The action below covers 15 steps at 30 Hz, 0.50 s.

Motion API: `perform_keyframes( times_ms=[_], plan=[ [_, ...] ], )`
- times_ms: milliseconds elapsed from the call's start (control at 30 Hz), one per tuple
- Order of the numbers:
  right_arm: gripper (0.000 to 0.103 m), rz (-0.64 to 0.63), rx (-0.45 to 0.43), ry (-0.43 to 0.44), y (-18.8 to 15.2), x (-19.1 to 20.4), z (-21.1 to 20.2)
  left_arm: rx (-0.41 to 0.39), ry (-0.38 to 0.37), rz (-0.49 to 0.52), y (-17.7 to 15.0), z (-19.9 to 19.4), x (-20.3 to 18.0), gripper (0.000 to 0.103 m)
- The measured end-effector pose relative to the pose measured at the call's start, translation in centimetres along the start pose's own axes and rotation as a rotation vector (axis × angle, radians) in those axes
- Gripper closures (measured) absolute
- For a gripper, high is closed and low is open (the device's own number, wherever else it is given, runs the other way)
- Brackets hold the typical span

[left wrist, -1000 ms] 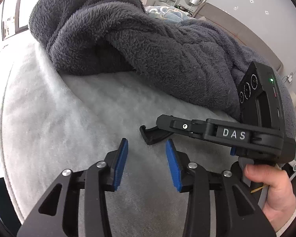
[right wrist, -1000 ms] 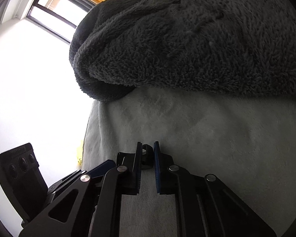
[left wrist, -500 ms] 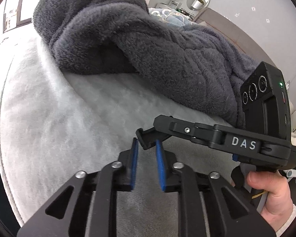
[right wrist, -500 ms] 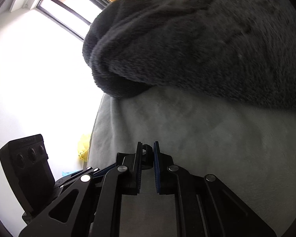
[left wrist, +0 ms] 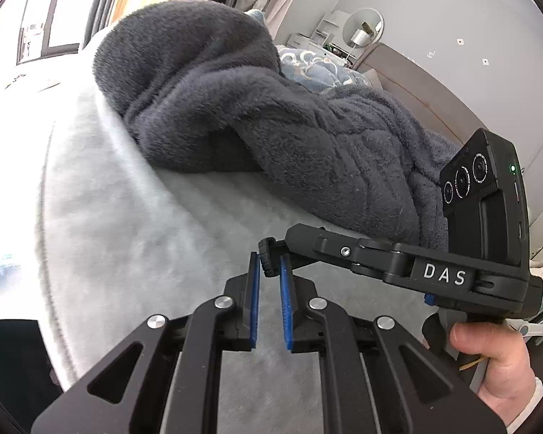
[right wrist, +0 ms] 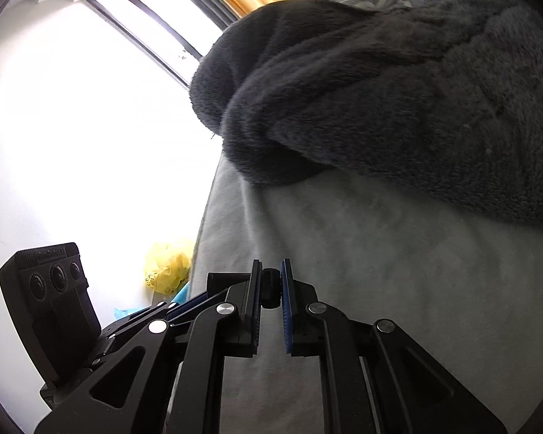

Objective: Collect trash
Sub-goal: 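Carry the black clip over the black bin and open the right tool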

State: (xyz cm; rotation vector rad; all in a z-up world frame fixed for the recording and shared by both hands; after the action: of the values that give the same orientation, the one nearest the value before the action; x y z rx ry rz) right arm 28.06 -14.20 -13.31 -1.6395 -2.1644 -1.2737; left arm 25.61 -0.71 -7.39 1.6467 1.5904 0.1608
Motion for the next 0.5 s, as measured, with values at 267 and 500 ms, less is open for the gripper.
perform_keyframes(
  times_ms=[267,500],
  plan=[
    [0.093,-0.040,0.015,0.021,0.2,3.9,2.5,-0.033,0.035,-0.019,-0.9,-4.0,2.1,0.091],
    [0.094,-0.098,0.047,0.046,0.0,7.3,5.7,-0.059,0.074,-0.036,-1.1,-7.3,4.5,0.092]
  ],
)
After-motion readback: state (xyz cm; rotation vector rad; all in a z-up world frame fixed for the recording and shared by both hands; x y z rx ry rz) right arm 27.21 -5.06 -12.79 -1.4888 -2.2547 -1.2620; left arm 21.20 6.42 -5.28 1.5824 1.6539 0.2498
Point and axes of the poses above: each gripper's, at about its wrist camera, not at the fingertips, and z roughly the way its jaws point, x to its left, y to its top, the point moved 1 cm from there along z, roughly the way its jaws point, and after that the axes turned 2 degrees about x, right-handed, at the moved point
